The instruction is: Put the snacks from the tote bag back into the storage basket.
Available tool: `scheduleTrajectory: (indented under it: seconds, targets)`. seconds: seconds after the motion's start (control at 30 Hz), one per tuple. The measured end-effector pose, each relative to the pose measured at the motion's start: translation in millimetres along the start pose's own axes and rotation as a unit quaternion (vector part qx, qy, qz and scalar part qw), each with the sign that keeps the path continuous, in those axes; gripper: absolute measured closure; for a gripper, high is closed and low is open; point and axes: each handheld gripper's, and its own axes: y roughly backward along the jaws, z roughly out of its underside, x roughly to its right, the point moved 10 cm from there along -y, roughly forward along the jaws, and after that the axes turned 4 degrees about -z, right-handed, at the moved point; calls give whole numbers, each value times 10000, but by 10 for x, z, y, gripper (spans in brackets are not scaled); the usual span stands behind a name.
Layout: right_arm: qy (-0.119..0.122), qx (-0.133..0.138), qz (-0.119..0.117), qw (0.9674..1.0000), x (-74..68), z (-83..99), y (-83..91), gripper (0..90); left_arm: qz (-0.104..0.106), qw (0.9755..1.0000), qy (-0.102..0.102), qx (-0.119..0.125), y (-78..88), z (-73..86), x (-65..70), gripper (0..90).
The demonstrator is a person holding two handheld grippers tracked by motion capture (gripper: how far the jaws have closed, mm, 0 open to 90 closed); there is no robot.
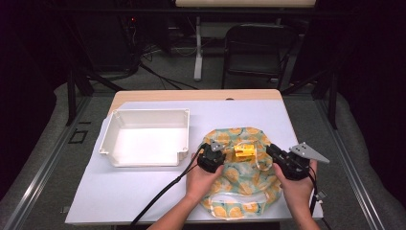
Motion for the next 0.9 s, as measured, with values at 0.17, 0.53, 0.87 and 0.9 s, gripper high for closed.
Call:
scheduleTrajectory:
  seconds: [0.17, 0.53, 0.87, 0.9]
  targets:
    - [-182, -298, -421, 9985, -167, 184, -36, 900, -34, 10000, 6, 44, -5, -4, 2, 883]
    - [-382, -1322, -455, 9894, -221, 706, -306, 900, 13, 10000, 45, 48, 0, -1, 8, 864]
    - [-512, -2036, -287, 9773, -128, 944, -264, 900, 123, 9998, 76, 163, 38, -16, 2, 797]
    - [-523, -1851, -290, 9809, -137, 886, -220, 900, 123, 9998, 76, 163, 38, -16, 2, 795]
